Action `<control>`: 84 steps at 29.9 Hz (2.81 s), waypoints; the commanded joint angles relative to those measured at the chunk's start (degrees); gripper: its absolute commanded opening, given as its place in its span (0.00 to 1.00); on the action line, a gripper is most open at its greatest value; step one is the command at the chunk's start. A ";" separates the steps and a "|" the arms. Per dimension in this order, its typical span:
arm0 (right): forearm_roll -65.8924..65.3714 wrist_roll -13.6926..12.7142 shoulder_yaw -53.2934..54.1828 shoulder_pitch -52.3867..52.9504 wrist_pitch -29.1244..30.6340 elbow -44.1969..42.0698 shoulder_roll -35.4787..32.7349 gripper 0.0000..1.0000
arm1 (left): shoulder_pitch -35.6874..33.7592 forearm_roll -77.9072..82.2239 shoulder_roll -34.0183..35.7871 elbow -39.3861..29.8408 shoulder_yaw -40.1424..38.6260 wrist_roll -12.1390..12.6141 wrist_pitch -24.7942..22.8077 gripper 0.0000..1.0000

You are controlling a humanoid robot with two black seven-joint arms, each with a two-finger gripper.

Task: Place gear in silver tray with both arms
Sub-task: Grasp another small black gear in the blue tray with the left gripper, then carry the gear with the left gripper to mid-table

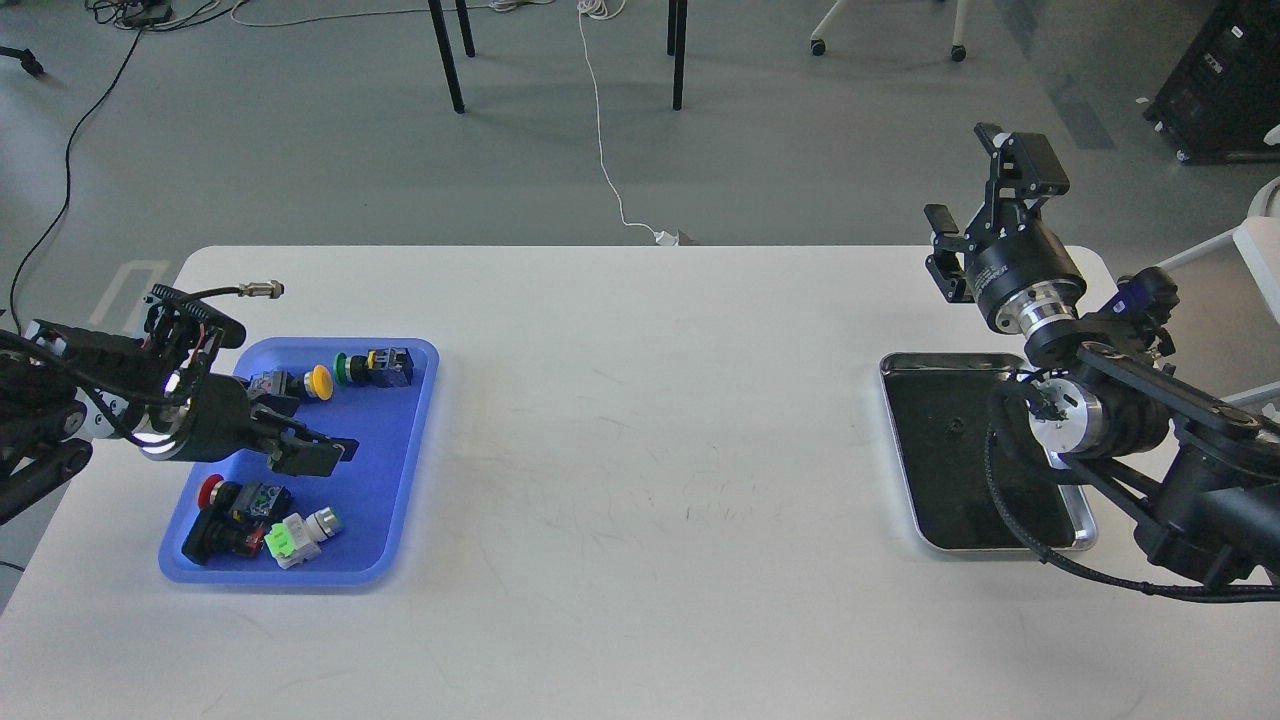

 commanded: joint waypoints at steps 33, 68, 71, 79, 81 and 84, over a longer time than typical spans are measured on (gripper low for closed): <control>0.05 -0.01 0.01 -0.17 -0.10 0.12 -0.06 0.99 | -0.66 0.92 -2.51 7.86 6.29 0.00 0.00 0.19; -0.56 -0.01 -11.75 22.14 -0.10 1.26 0.11 0.99 | -24.66 7.34 -27.80 -9.29 11.56 0.00 0.00 0.15; -0.56 -0.01 -14.83 26.36 -0.36 1.26 0.99 0.99 | -26.85 7.25 -34.92 -4.82 14.54 0.00 0.00 0.15; -0.56 -0.01 -16.33 26.02 -0.45 1.09 2.22 0.99 | -28.70 6.98 -47.16 8.99 22.63 0.00 0.00 0.15; -0.56 -0.01 -17.03 25.59 -0.54 1.00 2.22 0.99 | -28.62 6.72 -47.16 10.92 23.95 0.00 0.00 0.15; -0.56 -0.01 -17.12 24.88 -0.54 1.00 2.13 0.99 | -28.26 6.63 -47.16 13.21 25.88 0.00 0.00 0.15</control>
